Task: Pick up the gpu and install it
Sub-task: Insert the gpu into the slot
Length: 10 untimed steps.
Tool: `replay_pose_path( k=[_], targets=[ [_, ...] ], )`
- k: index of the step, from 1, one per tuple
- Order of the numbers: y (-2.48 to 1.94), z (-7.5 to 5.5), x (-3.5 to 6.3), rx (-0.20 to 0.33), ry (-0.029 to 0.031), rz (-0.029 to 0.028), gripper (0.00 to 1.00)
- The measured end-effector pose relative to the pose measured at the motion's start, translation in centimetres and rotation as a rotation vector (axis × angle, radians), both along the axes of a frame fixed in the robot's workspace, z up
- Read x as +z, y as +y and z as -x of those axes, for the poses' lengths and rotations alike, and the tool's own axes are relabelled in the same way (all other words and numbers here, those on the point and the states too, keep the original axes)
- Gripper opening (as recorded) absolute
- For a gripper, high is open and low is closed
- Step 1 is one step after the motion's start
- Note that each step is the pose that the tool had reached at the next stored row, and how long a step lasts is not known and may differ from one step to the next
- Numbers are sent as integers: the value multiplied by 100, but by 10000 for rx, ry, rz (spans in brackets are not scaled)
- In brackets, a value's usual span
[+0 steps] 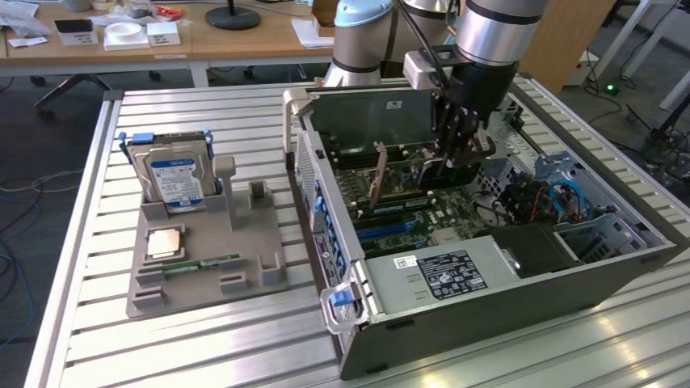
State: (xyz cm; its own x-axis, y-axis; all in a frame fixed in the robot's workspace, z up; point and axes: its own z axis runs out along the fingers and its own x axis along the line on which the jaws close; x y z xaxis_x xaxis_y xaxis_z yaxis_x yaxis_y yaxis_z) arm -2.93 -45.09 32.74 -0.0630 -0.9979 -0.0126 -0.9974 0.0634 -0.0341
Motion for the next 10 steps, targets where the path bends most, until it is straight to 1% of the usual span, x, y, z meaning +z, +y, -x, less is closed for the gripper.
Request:
replay_pose_path(
  k=[10],
  targets=[
    [0,16,0,0,0,0,26]
  ],
)
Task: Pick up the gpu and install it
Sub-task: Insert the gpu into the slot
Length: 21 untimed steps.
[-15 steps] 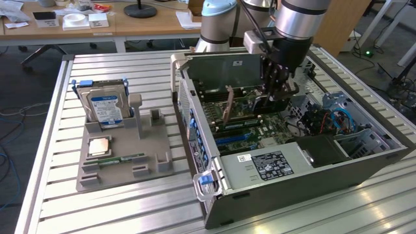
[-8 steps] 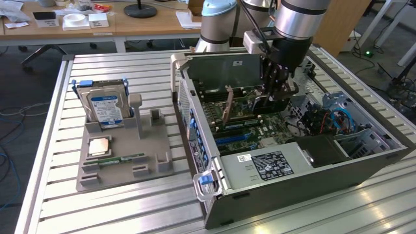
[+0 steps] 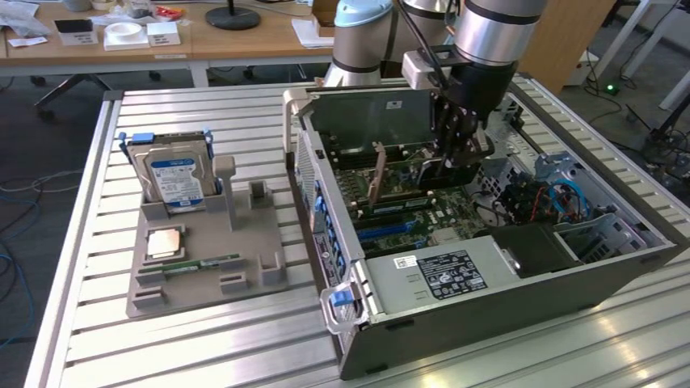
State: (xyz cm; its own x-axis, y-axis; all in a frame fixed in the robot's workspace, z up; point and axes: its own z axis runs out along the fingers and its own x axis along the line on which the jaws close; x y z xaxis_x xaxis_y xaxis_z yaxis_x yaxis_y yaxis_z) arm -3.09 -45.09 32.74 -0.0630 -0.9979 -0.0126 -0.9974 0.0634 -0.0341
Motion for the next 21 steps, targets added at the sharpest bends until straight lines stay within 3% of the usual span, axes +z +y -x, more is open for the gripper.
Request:
replay_pose_path(
  k=[21],
  targets=[
    [0,41,-22,0,1,3,26]
  ],
)
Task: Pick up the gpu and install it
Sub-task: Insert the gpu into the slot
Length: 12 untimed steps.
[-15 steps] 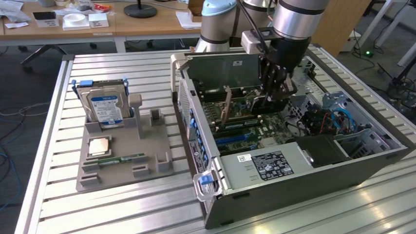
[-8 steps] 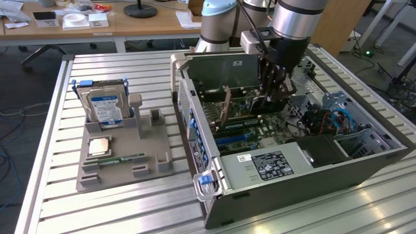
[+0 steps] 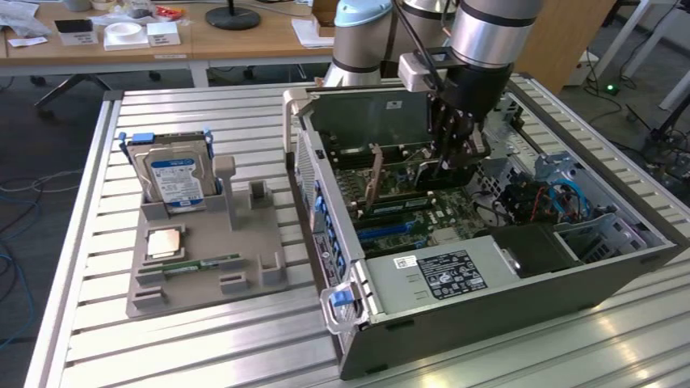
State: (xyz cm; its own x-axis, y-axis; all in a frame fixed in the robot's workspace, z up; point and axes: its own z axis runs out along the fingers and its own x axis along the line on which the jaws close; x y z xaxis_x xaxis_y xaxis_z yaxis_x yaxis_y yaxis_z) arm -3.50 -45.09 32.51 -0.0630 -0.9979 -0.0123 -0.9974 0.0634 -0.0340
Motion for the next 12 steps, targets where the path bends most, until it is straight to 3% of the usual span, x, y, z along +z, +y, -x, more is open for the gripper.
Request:
replay_pose_path(
  k=[12],
  targets=[
    [0,0,-28,0,-2,-3,26]
  ],
)
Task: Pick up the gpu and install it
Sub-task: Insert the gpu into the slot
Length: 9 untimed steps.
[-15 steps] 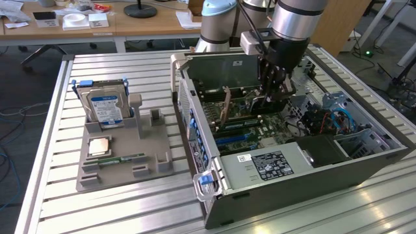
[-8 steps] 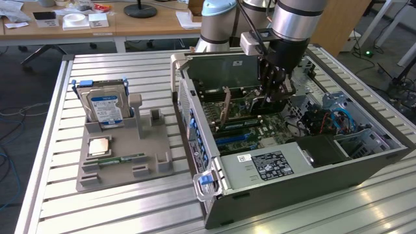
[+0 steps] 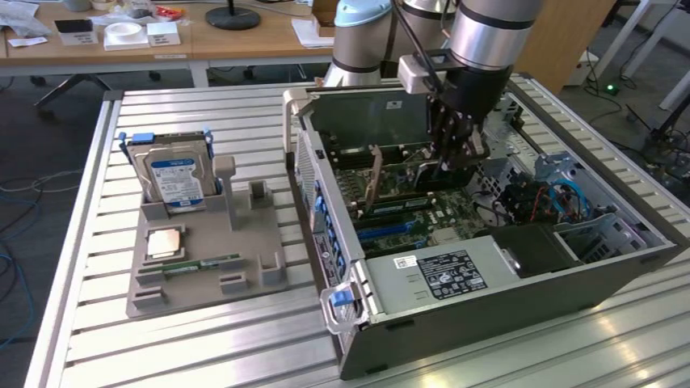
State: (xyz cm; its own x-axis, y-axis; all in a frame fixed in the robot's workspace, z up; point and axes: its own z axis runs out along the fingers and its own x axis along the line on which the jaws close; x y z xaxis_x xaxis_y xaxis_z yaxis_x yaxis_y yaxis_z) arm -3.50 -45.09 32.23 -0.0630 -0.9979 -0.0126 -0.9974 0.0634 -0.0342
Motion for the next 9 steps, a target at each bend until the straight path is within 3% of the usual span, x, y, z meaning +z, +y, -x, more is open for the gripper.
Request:
replay_pose_path(
  k=[9],
  targets=[
    [0,0,-18,0,-1,-2,26]
  ],
)
